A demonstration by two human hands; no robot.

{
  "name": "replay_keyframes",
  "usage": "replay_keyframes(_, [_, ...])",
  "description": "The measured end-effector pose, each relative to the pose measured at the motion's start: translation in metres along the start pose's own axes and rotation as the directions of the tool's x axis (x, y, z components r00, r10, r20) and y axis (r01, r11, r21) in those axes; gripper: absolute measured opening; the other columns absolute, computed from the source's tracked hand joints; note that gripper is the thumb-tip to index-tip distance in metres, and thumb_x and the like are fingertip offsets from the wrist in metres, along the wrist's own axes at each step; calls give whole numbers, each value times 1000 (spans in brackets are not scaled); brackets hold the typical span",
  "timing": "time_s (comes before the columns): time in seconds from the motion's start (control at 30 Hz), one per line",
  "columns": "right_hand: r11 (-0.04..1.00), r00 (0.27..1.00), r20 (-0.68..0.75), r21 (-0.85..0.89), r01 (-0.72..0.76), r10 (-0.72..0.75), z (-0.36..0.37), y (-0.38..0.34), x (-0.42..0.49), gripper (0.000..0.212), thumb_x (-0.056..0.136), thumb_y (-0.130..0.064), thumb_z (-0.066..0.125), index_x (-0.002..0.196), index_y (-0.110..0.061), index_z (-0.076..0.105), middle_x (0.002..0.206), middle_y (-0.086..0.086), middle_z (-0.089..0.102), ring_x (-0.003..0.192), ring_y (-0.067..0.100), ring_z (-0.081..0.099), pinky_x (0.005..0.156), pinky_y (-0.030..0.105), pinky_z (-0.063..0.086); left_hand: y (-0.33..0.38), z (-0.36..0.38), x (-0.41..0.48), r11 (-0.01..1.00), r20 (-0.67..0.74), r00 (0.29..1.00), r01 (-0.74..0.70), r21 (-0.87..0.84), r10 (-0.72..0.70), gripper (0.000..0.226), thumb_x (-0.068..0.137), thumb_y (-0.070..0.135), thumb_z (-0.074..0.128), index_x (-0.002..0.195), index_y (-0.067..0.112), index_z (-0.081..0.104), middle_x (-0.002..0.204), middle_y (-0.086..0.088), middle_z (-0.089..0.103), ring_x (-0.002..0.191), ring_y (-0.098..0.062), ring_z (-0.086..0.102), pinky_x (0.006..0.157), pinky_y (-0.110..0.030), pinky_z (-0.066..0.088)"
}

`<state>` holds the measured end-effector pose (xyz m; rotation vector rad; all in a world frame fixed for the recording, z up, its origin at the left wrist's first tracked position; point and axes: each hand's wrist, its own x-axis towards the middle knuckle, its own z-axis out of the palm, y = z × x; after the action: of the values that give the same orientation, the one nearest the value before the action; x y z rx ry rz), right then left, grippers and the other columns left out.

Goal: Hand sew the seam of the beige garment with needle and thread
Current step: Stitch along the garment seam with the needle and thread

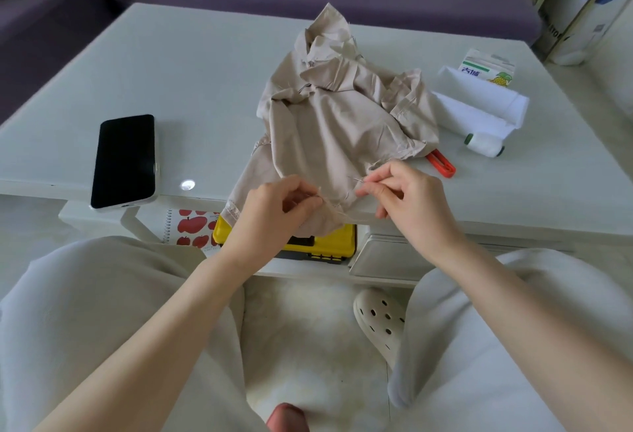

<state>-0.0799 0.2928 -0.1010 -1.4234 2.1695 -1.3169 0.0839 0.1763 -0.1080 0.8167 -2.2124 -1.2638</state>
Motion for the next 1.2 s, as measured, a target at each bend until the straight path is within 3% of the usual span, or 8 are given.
replay_keyframes(0.07, [999,998,56,15,33,-34,2,-9,6,7,90,-4,60,87,-3,65,76,-4,71,61,-8,58,60,5,39,2,-2,0,1000,-22,1000,-5,-17,4,23,89,16,63,80,36,58,83,12,66,79,-3,63,68,-12,49])
replay_keyframes(0.13, [999,992,119,-11,39,-38,6,-14,14,16,94,-1,51,91,-8,64,83,0,70,70,-11,56,65,4,39,2,-2,2,1000,-39,999,-7,-17,6,20,91,16,61,82,34,59,81,13,67,77,2,62,64,-10,48])
replay_keyframes(0.27, [1000,981,195,-25,-10,14,12,-16,26,22,97,-1,43,99,-11,62,86,1,69,73,2,56,69,10,45,2,-3,4,1000,-81,997,3,-28,-5,9,93,16,58,87,22,63,76,11,66,66,5,58,57,-8,43])
replay_keyframes(0.5, [988,976,185,83,-131,114,25,-4,19,13,93,-3,54,88,-9,65,76,1,68,62,7,62,63,13,49,-2,-7,7,993,-137,985,94,-73,-103,15,92,21,58,81,30,55,74,6,66,65,-2,58,62,-27,52])
replay_keyframes(0.67, [976,972,193,139,-165,137,36,-10,15,15,94,-4,53,85,-13,62,71,-3,64,63,12,64,63,17,51,2,-5,7,992,-105,988,111,-66,-117,13,92,20,58,80,24,56,55,19,59,52,5,53,49,-8,37])
replay_keyframes(0.93, [939,948,270,247,-238,170,34,-14,17,22,96,-6,49,81,-17,60,71,-6,62,62,8,59,62,17,50,10,-3,11,985,-58,988,138,-105,-145,20,94,17,54,74,21,51,40,22,48,40,4,45,41,-6,30])
replay_keyframes(1.2, [934,945,286,264,-239,161,32,-13,16,24,97,-5,47,80,-16,60,72,-5,62,65,9,61,61,15,49,9,-4,10,978,-52,985,157,-134,-165,19,95,18,53,76,19,52,40,21,48,39,3,44,41,-6,31])
